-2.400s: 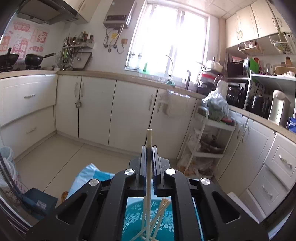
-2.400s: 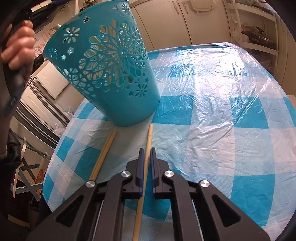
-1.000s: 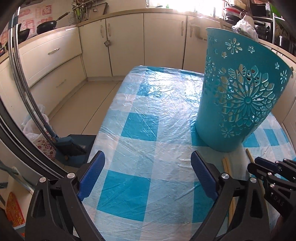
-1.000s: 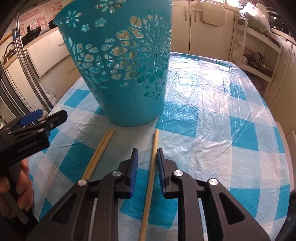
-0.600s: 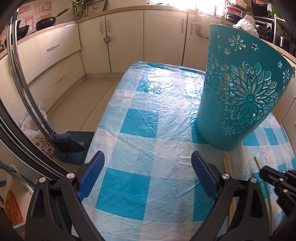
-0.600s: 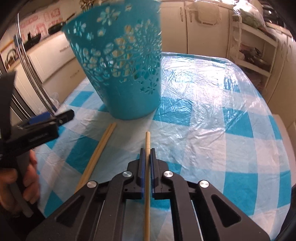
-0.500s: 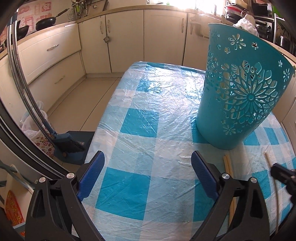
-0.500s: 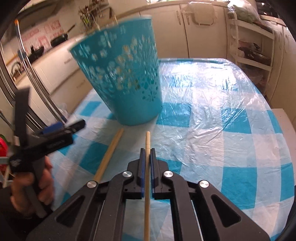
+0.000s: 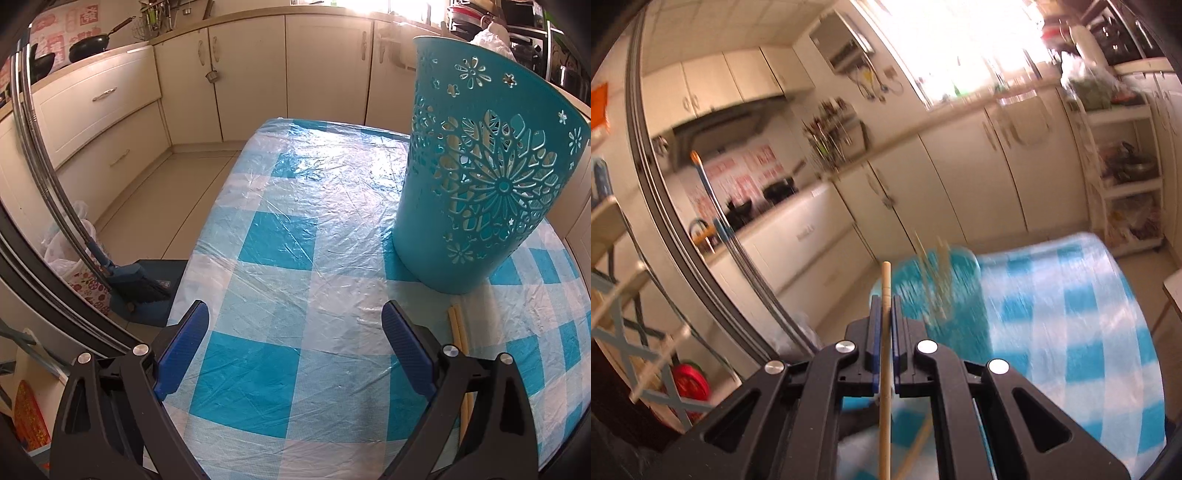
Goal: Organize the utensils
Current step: 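Carry the chopstick in the right tool over the basket and release it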
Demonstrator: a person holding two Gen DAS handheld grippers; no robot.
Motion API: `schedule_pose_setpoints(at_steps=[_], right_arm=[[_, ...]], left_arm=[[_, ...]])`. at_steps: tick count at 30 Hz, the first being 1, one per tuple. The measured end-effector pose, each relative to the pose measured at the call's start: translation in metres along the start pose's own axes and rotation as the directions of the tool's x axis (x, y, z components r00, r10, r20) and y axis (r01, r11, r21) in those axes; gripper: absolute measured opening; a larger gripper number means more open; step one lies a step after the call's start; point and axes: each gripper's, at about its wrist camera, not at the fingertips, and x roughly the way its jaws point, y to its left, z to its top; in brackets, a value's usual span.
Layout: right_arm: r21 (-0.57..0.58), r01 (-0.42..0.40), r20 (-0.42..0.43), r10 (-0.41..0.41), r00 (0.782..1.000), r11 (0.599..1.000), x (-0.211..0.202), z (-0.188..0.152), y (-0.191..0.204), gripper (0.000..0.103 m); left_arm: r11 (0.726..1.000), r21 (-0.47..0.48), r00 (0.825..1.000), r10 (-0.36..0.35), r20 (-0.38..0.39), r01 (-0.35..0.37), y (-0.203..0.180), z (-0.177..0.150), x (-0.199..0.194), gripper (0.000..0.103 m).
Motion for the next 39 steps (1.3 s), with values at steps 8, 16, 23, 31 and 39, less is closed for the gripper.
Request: schedule_pose_setpoints(at_steps=[8, 16, 23, 31, 39], right_arm=[[0.029, 0.022, 0.212, -0.027, 0.977, 0.999, 0.042, 0.063, 0.010, 0.006], [0.064, 0.133, 0.227, -0.144, 0.963, 0.989, 0.087, 0.063, -0.010, 0.006], [0.051, 0.195, 0.156, -0.200, 0.967, 0.980, 0.113, 0.044, -0.017, 0.007], [0.002, 0.197, 0.081, -0.197, 0.977, 0.980, 0.114, 0.031, -0.015, 0.007], [-0.061, 0.194, 0.117, -0.186, 0.976, 0.979, 0.050, 0.011, 0.004, 0.018]], left_arm=[[1.000, -0.012, 1.000, -0.016, -0.006, 0.016, 0.002, 0.000, 0.002, 0.091], [0.999, -0.033, 0.999, -0.043, -0.020, 0.042, 0.006, 0.001, 0.005, 0.091], [0.997, -0.050, 0.998, -0.061, -0.033, 0.059, 0.009, 0.001, 0.008, 0.091], [0.996, -0.058, 0.997, -0.063, -0.037, 0.061, 0.011, 0.001, 0.010, 0.091], [0.996, -0.066, 0.998, -0.058, -0.032, 0.056, 0.013, 0.000, 0.010, 0.091]])
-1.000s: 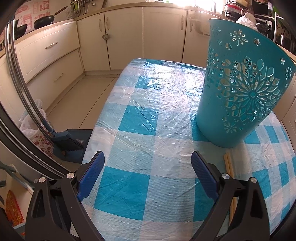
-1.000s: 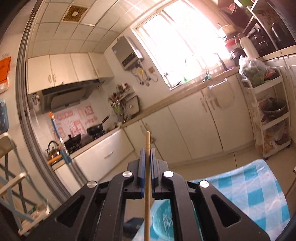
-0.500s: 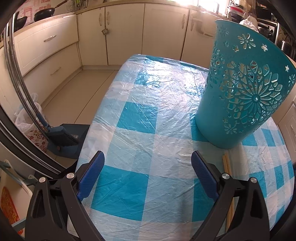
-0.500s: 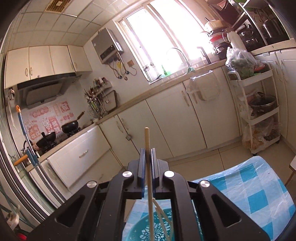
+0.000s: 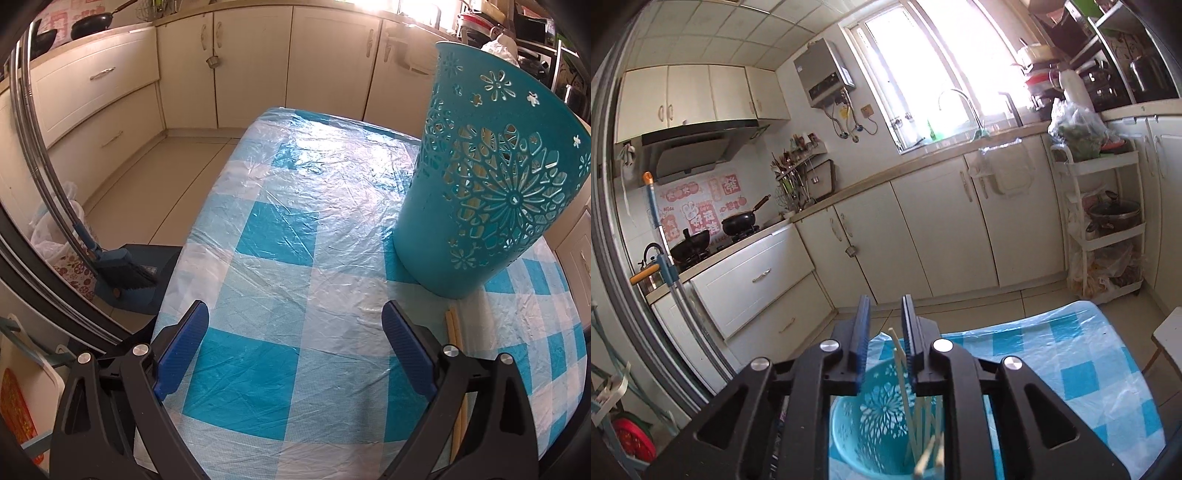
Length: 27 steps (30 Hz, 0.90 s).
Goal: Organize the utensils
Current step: 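Carry the chopstick in the right tool over the basket and release it, then move both open tools back down to the remaining chopsticks beside the basket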
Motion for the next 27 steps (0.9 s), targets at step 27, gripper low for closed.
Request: schedule_pose_setpoints(at_steps=[27], right_arm=[[-0.184, 0.094, -0.573, -0.185, 0.798, 0.978, 0.058, -0.178, -0.011, 0.019]], left_arm=[[1.000, -0.021, 1.000, 0.011, 0.003, -0.011, 0.002, -0.001, -0.001, 0.092]])
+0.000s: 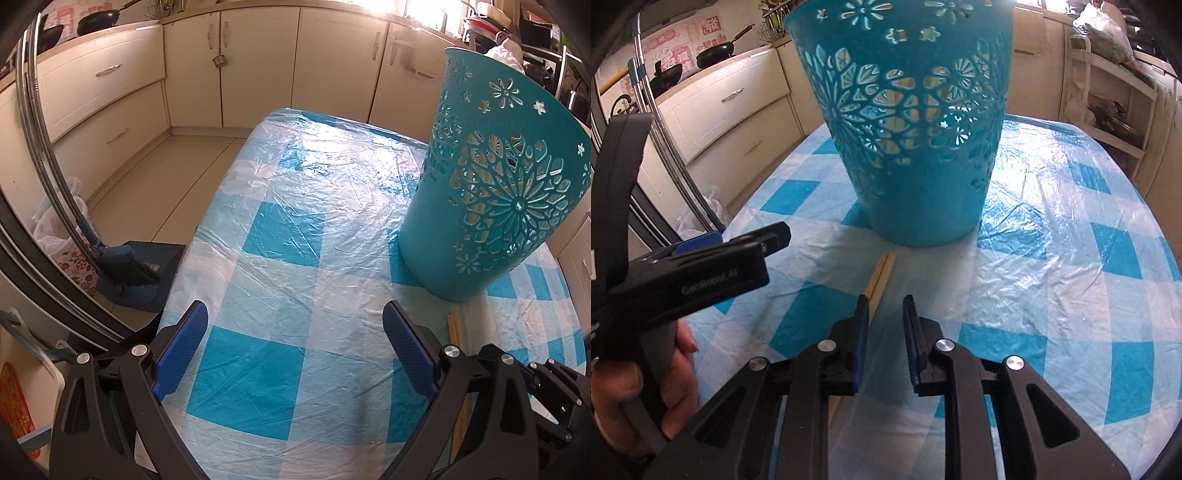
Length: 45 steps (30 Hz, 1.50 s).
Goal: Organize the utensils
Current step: 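Move both open tools back down to the remaining chopsticks beside the basket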
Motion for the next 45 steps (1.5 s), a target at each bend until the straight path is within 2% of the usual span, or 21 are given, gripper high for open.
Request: schedule_pose_setpoints(at_steps=[6, 20, 32, 35, 39, 41, 45], right_arm=[[0.000, -0.012, -0.001, 0.012, 1.000, 1.000, 0.001, -0.003, 0.005, 0.019], [-0.041, 0.029, -0.011, -0.030, 0.999, 0.999, -0.005, -0.014, 0.003, 0.016], [0.002, 0.005, -0.033, -0.005, 0.999, 1.000, -0.018, -0.024, -0.017, 0.015], [0.013, 0.003, -0.037, -0.002, 0.999, 1.000, -0.015, -0.020, -0.019, 0.015], [-0.030, -0.004, -0.038, 0.003, 0.999, 1.000, -0.014, -0.019, -0.015, 0.014], [-0.063, 0.012, -0.034, -0.014, 0.999, 0.998, -0.018, -0.022, -0.015, 0.012], [-0.066, 0.051, -0.023, -0.053, 0.998, 0.997, -0.024, -0.025, -0.035, 0.012]], left_arm=[[1.000, -0.003, 1.000, -0.003, -0.001, 0.003, 0.000, 0.000, 0.000, 0.092], [1.000, -0.007, 1.000, -0.008, -0.005, 0.008, 0.001, 0.000, 0.001, 0.092], [1.000, -0.007, 1.000, -0.007, -0.004, 0.007, 0.001, 0.000, 0.001, 0.092], [1.000, 0.001, 1.000, -0.003, -0.006, 0.003, -0.001, -0.001, 0.002, 0.092], [0.999, 0.041, 1.000, -0.008, 0.000, 0.008, -0.008, -0.003, -0.001, 0.092], [0.996, 0.079, 0.999, -0.028, -0.022, 0.030, -0.016, -0.006, -0.003, 0.092], [0.980, 0.162, 0.991, -0.108, -0.080, 0.120, -0.046, -0.018, -0.009, 0.092]])
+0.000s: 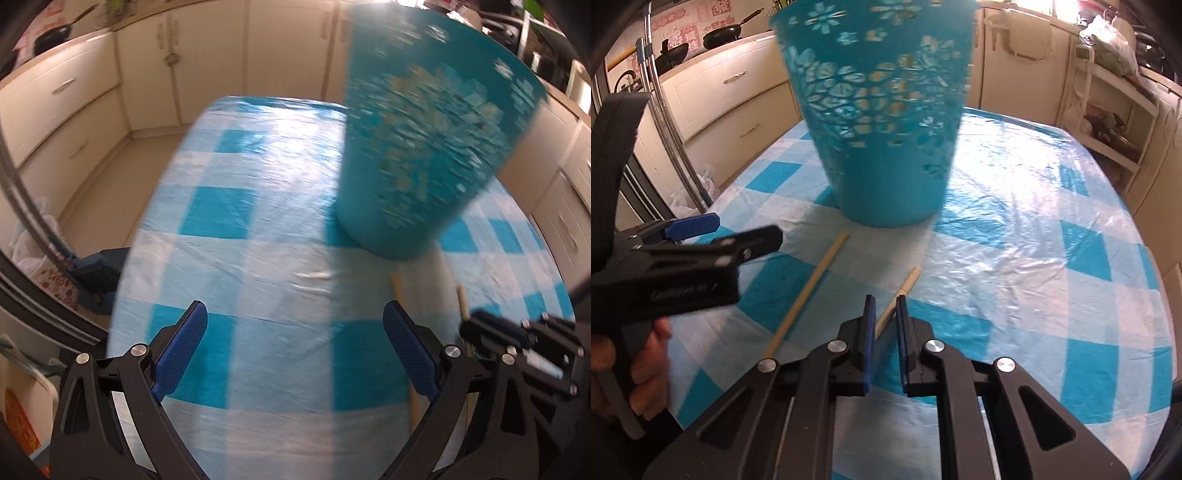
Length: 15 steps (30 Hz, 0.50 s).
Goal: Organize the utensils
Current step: 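Move both open tools back down to the remaining chopsticks beside the basket, then grasp a chopstick with the left tool and lift it while the right tool approaches another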
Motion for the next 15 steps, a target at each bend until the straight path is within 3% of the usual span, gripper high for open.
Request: schedule_pose_setpoints(at_steps=[6, 11, 14, 15], right_arm=[[0.093, -0.030, 0.005, 0.030, 1.000, 0.995, -0.003, -0.002, -0.027, 0.012], [0.120, -0.053, 0.032, 0.050, 0.998, 0.991, -0.004, -0.005, -0.028, 0.012], [0.125, -0.063, 0.035, 0.059, 0.998, 0.990, -0.003, -0.004, -0.028, 0.012], [0.122, -0.060, 0.034, 0.057, 0.998, 0.991, -0.003, -0.003, -0.028, 0.012]], left_arm=[[0.992, 0.127, 1.000, 0.009, -0.017, -0.007, -0.042, -0.002, 0.001, 0.090], [0.992, 0.126, 0.998, 0.017, -0.057, -0.009, -0.048, -0.008, 0.009, 0.070], [0.990, 0.139, 0.999, 0.006, -0.049, 0.001, -0.051, -0.008, 0.006, 0.051], [0.990, 0.141, 0.999, -0.001, -0.048, 0.007, -0.052, -0.007, 0.005, 0.040]])
